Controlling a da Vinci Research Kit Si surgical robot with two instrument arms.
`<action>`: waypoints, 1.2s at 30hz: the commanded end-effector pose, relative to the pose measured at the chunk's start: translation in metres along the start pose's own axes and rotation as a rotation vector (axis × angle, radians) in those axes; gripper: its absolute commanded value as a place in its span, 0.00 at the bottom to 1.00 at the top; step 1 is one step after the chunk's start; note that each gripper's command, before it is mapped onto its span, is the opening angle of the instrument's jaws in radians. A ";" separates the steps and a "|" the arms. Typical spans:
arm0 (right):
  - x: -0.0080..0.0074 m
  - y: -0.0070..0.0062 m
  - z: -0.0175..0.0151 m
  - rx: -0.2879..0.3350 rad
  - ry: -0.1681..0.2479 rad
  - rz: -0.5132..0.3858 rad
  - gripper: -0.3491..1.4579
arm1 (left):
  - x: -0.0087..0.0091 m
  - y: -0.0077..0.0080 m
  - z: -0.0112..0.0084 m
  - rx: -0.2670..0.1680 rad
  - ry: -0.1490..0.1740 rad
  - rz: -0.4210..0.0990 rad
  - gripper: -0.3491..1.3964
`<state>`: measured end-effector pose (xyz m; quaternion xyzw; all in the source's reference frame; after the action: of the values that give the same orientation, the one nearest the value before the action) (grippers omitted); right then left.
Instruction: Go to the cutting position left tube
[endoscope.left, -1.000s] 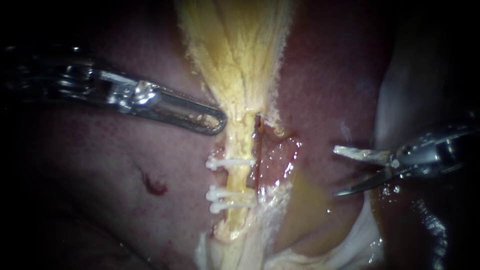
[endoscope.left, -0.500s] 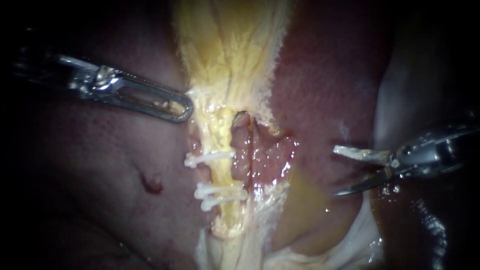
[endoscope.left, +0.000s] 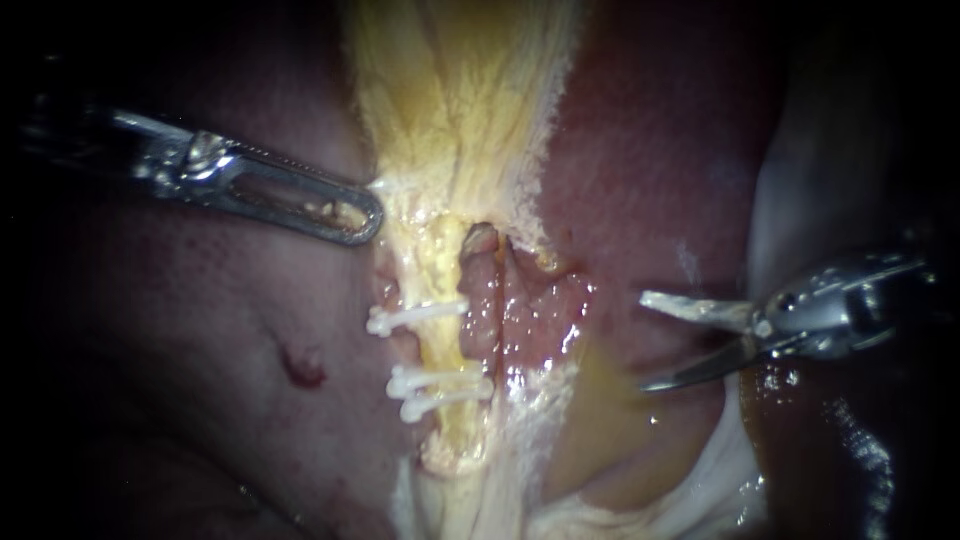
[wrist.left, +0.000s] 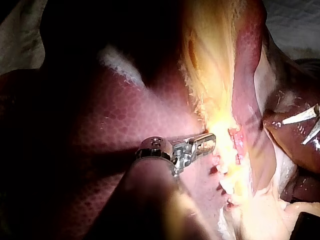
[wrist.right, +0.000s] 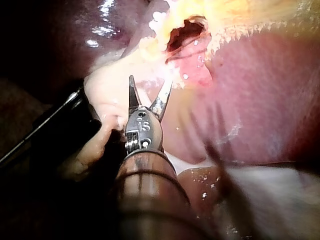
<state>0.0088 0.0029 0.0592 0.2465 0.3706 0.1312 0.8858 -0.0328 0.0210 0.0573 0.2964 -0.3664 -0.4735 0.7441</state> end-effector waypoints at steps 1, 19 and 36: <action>0.0001 0.0000 0.0004 0.001 0.004 0.001 0.97 | 0.0000 0.0000 0.0000 -0.001 0.000 0.000 0.00; 0.0001 0.0000 0.0115 0.064 0.041 -0.033 0.99 | 0.0000 -0.0004 0.0000 -0.002 -0.001 -0.001 0.00; -0.0025 0.0040 0.0166 0.097 0.032 -0.032 0.99 | 0.0001 -0.0005 0.0001 -0.003 -0.002 -0.001 0.00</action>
<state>0.0189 -0.0002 0.0732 0.2824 0.3947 0.1021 0.8684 -0.0331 0.0207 0.0569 0.2949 -0.3662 -0.4750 0.7439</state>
